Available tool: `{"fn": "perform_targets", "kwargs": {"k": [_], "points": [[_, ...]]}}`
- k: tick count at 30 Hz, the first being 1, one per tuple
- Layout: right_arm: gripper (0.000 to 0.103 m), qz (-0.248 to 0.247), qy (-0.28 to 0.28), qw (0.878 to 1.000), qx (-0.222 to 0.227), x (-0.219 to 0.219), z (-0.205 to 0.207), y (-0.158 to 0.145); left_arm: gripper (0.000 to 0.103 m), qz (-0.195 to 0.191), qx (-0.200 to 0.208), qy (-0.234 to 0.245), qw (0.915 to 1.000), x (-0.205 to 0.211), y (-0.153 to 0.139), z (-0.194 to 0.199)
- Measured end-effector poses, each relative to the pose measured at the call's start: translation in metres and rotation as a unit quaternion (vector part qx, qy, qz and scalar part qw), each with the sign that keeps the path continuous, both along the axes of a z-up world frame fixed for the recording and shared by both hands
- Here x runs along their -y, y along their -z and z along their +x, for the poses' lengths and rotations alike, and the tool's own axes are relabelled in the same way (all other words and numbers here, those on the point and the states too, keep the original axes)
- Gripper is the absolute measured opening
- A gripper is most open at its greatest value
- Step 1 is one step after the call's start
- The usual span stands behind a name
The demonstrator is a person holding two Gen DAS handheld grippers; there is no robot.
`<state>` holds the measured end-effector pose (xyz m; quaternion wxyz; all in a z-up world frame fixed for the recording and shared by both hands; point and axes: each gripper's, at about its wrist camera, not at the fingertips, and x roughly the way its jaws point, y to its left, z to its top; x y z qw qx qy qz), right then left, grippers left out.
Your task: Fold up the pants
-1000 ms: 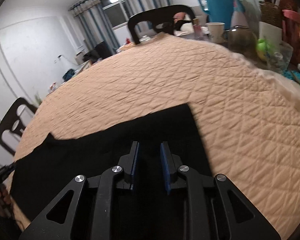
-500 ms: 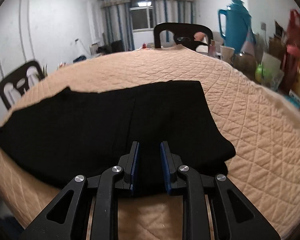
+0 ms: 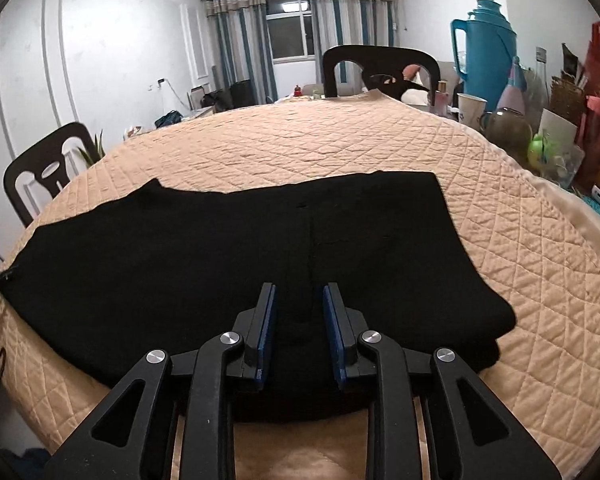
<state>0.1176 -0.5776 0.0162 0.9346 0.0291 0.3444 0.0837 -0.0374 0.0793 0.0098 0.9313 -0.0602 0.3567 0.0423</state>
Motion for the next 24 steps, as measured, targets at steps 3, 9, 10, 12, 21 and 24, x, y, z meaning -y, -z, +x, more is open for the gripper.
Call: {"fn": "perform_targets", "kwargs": {"k": [3, 9, 10, 12, 21, 24], "points": [[0.025, 0.005, 0.013, 1.0, 0.0, 0.008, -0.003, 0.001, 0.04, 0.003, 0.001, -0.01, 0.9999, -0.002, 0.0, -0.002], [0.025, 0.02, 0.025, 0.999, -0.002, 0.017, -0.004, 0.002, 0.04, -0.001, 0.0, -0.037, 0.9993, -0.011, -0.002, -0.006], [0.025, 0.016, 0.024, 1.0, -0.002, 0.016, -0.004, 0.001, 0.04, -0.003, 0.0, -0.041, 0.9991, -0.013, -0.003, -0.008], [0.025, 0.014, 0.021, 1.0, 0.0, 0.014, -0.003, 0.001, 0.04, -0.009, -0.001, -0.049, 0.9988, -0.017, -0.004, -0.011], [0.025, 0.023, 0.02, 1.0, 0.006, 0.018, 0.0, -0.005, 0.04, -0.032, -0.028, -0.052, 0.9977, -0.048, -0.011, -0.014], [0.025, 0.029, 0.024, 0.999, 0.01, 0.022, -0.001, -0.01, 0.04, -0.047, -0.033, -0.054, 0.9969, -0.056, -0.016, -0.02]]}}
